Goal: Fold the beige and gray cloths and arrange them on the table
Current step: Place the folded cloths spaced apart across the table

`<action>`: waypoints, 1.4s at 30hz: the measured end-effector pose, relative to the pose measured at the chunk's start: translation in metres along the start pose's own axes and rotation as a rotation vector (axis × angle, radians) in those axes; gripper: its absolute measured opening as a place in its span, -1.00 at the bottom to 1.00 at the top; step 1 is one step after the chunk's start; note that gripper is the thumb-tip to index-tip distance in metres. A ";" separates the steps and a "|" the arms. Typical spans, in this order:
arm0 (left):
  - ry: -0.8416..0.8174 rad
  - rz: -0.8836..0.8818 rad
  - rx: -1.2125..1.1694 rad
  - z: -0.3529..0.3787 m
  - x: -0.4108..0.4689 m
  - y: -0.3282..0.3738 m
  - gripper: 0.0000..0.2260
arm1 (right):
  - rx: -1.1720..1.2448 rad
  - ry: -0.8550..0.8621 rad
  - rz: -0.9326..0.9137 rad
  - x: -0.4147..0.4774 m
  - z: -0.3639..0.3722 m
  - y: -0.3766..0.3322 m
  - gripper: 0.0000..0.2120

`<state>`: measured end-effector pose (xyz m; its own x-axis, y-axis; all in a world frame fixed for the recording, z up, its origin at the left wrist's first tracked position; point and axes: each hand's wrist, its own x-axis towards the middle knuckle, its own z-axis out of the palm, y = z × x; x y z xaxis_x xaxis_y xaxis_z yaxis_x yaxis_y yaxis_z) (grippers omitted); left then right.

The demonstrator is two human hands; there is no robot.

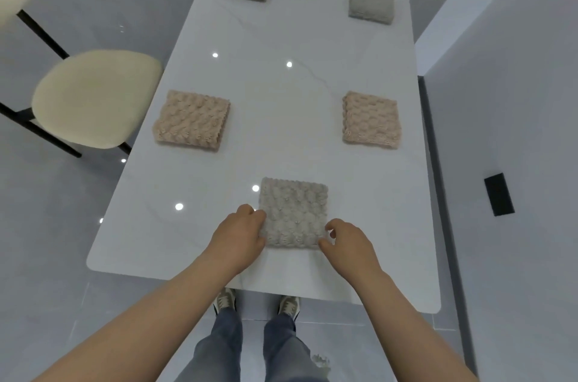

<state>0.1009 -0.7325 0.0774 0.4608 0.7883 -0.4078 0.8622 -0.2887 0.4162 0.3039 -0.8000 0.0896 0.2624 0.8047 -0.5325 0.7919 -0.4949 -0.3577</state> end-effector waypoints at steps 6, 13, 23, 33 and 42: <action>0.008 -0.055 -0.072 0.007 0.011 0.001 -0.67 | 0.058 -0.014 0.026 0.019 0.009 -0.004 -0.65; -0.047 -0.108 -0.134 0.020 0.017 0.000 -0.56 | 0.178 -0.021 0.015 0.022 0.021 -0.008 -0.63; -0.038 -0.085 -0.098 0.022 0.010 -0.005 -0.57 | 0.211 0.000 0.009 0.015 0.033 -0.006 -0.62; -0.032 -0.088 -0.102 0.028 -0.001 -0.010 -0.56 | 0.224 0.011 0.003 0.001 0.044 -0.005 -0.60; -0.014 -0.085 -0.105 0.033 -0.007 -0.013 -0.57 | 0.206 0.009 0.017 -0.004 0.049 -0.007 -0.58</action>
<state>0.0932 -0.7523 0.0485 0.3906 0.7998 -0.4558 0.8718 -0.1625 0.4621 0.2708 -0.8158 0.0565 0.2806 0.7981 -0.5333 0.6577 -0.5645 -0.4987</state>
